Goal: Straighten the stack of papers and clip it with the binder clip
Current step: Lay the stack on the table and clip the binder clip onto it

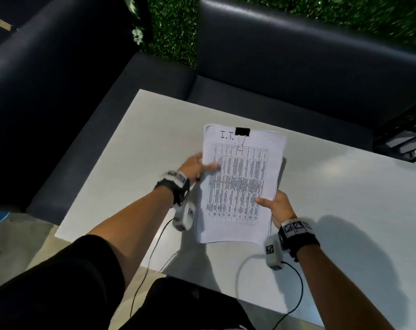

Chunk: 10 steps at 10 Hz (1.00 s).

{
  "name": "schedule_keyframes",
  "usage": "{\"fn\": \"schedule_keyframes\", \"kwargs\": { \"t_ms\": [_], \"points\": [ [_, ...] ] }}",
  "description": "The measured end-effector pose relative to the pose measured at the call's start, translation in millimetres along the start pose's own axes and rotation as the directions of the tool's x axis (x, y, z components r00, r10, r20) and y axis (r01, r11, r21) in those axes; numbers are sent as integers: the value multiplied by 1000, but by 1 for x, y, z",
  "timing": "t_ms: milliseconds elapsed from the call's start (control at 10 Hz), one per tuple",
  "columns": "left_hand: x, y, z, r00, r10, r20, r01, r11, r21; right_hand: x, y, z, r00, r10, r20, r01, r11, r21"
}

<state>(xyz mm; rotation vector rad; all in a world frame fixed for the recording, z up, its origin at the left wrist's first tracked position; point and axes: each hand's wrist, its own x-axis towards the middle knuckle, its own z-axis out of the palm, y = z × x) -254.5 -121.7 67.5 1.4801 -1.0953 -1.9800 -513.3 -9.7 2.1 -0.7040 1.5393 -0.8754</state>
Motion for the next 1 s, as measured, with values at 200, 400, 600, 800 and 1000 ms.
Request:
{"fn": "schedule_keyframes", "kwargs": {
  "t_ms": [200, 400, 600, 800, 1000],
  "points": [
    [24, -71, 94, 988, -153, 23, 115, 829, 547, 23, 11, -76, 970, 81, -230, -132, 967, -217],
    [48, -68, 174, 998, -69, 7, 45, 714, 698, 22, 8, -133, 843, 112, -526, -333, 877, -347],
    [62, -62, 211, 994, -78, 80, -17, 604, 797, 24, -3, -166, 775, 151, -613, -461, 799, -385],
    [64, -58, 229, 988, -117, 97, -12, 576, 817, 25, -6, -178, 769, 127, -627, -508, 718, -477],
    [62, -46, 224, 991, -116, 59, 21, 589, 808, 24, -17, -163, 722, 128, -680, -619, 558, -553]
  ]
}}
